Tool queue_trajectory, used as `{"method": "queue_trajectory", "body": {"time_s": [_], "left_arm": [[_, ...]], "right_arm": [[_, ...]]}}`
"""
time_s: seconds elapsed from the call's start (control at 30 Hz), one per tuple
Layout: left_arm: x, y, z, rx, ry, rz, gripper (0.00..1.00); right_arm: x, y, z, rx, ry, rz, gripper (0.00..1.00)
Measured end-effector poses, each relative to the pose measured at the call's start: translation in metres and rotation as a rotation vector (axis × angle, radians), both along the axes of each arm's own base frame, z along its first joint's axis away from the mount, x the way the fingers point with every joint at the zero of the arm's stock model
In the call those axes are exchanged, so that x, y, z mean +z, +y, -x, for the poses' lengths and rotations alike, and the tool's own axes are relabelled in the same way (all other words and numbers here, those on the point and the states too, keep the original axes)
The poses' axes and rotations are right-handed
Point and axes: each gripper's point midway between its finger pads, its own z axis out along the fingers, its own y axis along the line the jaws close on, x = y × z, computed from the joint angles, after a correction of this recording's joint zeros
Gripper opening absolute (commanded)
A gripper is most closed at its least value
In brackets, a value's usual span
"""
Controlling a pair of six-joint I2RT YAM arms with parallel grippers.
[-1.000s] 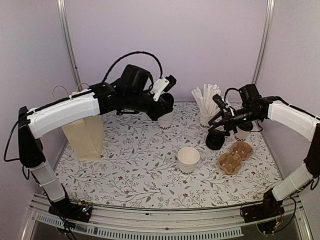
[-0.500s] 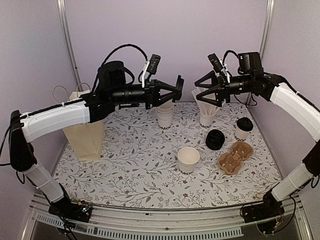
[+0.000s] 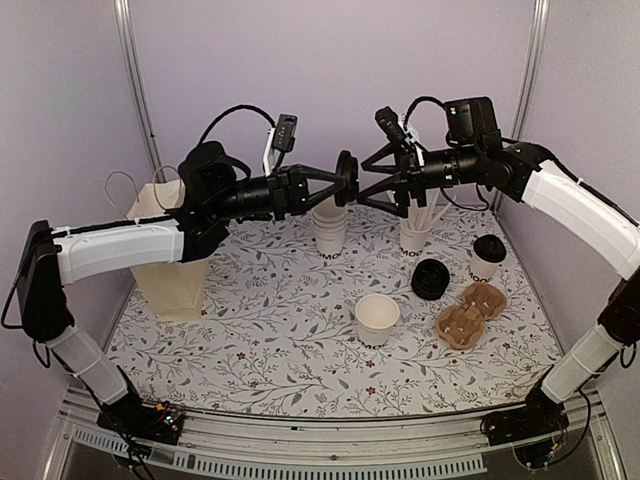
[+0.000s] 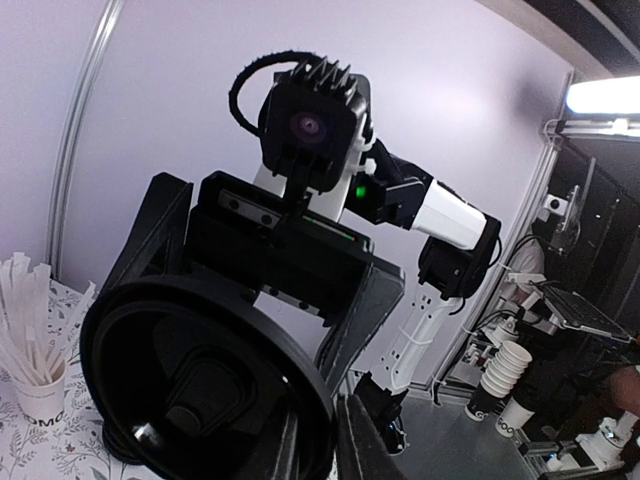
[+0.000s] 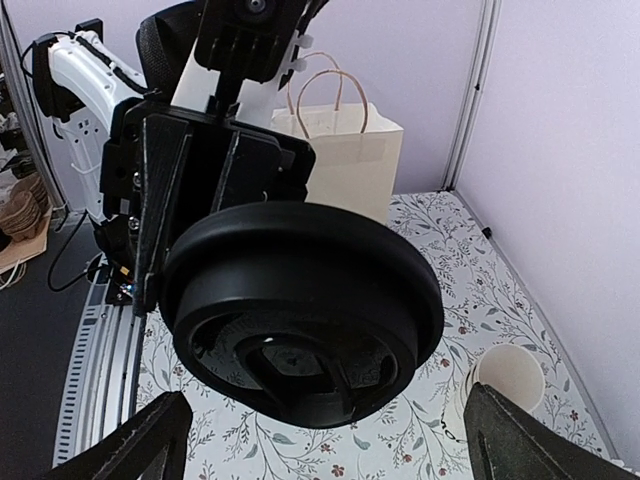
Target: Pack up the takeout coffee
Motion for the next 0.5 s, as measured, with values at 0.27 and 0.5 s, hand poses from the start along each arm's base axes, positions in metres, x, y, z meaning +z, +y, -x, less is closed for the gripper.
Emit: {"method": "queue_trajectory", "body": {"time_s": [0.27,0.5], "left_arm": [[0.003,0.005,0.001,0.003,0.018,0.054,0.16],[0.004,0.009,0.0,0.017,0.028,0.091,0.17]], "right_arm": [[0.001,0.008,-0.005,-0.042,0.007,0.006,0.95],[0.005,0.013,-0.003,-0.043,0.034,-0.008,0.9]]}}
